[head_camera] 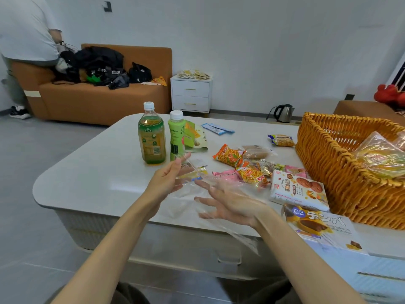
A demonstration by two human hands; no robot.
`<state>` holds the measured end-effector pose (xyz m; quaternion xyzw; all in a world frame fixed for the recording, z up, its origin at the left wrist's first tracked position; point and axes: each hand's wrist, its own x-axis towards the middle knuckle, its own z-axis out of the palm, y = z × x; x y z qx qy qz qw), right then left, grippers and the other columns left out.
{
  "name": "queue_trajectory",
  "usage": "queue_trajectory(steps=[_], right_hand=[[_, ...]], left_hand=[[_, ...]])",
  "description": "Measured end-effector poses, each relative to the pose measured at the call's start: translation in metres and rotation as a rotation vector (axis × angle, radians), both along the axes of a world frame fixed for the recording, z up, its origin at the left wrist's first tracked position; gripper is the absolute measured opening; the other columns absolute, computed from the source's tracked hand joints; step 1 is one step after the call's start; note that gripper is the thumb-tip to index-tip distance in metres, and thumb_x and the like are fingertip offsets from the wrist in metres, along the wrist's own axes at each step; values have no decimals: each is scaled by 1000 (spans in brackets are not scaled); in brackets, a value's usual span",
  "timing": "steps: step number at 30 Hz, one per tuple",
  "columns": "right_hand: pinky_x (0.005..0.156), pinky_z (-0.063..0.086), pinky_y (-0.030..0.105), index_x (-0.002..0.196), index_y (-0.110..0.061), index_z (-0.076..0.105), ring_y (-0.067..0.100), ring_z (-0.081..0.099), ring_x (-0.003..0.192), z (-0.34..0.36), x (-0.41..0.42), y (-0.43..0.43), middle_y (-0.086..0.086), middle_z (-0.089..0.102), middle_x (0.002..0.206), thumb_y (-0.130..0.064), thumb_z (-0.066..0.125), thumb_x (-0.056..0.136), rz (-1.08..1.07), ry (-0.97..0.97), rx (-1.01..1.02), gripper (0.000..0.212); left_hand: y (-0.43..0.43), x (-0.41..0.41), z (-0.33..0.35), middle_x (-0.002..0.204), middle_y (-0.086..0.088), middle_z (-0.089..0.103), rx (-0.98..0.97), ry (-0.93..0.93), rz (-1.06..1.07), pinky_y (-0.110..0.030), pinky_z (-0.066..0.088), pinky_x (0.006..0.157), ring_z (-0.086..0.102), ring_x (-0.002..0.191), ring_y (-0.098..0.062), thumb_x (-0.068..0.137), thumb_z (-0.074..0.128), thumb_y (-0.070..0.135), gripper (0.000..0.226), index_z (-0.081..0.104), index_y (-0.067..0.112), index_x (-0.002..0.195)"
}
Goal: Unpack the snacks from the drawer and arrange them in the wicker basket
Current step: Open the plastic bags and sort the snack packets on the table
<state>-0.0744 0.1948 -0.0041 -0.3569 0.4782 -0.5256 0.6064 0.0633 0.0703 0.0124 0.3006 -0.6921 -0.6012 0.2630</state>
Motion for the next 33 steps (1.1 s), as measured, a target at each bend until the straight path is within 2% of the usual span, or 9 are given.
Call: queue_trajectory(steps=[4, 8, 13, 16, 18, 20, 22, 28, 33], right_hand=[[97, 50, 50, 141, -37, 31, 28, 56, 123, 1, -11, 9, 1, 45, 145, -46, 88, 56, -66, 101, -18, 103], [85, 57, 45, 126, -29, 40, 28, 65, 107, 12, -33, 16, 13, 58, 128, -38, 77, 65, -480, 145, -62, 72], [81, 48, 24, 119, -14, 60, 16, 60, 103, 3, -62, 13, 3, 64, 118, -17, 66, 89, -953, 755, 6, 31], [101, 39, 30, 124, -15, 63, 20, 52, 123, -5, -76, 3, 4, 61, 129, -6, 59, 88, -767, 1271, -53, 37], [117, 22, 40, 140, -18, 47, 26, 29, 142, -14, -80, -8, 4, 43, 149, -8, 56, 89, -454, 1493, 12, 53], [118, -4, 53, 152, -25, 24, 30, -2, 149, -25, -79, -18, -1, 13, 162, -17, 50, 93, -180, 1693, 194, 66], [110, -16, 62, 154, -28, 15, 30, -12, 148, -33, -76, -25, -7, 6, 162, -26, 40, 96, -98, 1811, 288, 63], [116, -8, 58, 140, -28, 43, 20, 37, 133, -40, -72, -37, -3, 49, 132, -46, 45, 93, -149, 1870, 83, 50], [116, 21, 39, 137, -21, 50, 25, 50, 107, -39, -63, -36, 5, 52, 113, -41, 42, 96, -143, 1884, -39, 46]], left_hand=[[-6, 3, 0, 102, 8, 73, 56, 52, 128, -28, 54, 82, 70, 95, -16, 103, 32, 40, 35, 58, 34, 126], [-28, 22, 2, 111, -3, 71, 201, 115, 314, -32, 55, 76, 69, 94, -22, 104, 33, 38, 33, 60, 24, 115], [-51, 43, 0, 116, -6, 66, 281, 108, 424, -34, 53, 71, 66, 96, -27, 105, 29, 39, 35, 53, 25, 125], [-61, 50, 0, 120, -7, 65, 276, 82, 457, -38, 53, 81, 64, 104, -30, 104, 28, 41, 41, 50, 22, 134], [-68, 52, 0, 122, -8, 65, 280, 60, 458, -41, 52, 87, 63, 107, -31, 104, 29, 42, 42, 50, 23, 135], [-72, 52, -1, 122, -8, 65, 287, 35, 447, -41, 53, 87, 63, 107, -31, 104, 28, 43, 43, 50, 24, 135], [-76, 51, -2, 119, -7, 67, 288, 12, 442, -39, 54, 82, 64, 104, -30, 103, 28, 44, 43, 51, 25, 135], [-87, 51, -4, 117, -8, 67, 276, 7, 460, -38, 56, 77, 66, 99, -30, 103, 31, 43, 42, 52, 24, 135], [-90, 48, -3, 119, -10, 66, 301, 11, 456, -37, 55, 75, 66, 98, -31, 104, 30, 43, 44, 51, 21, 136]])
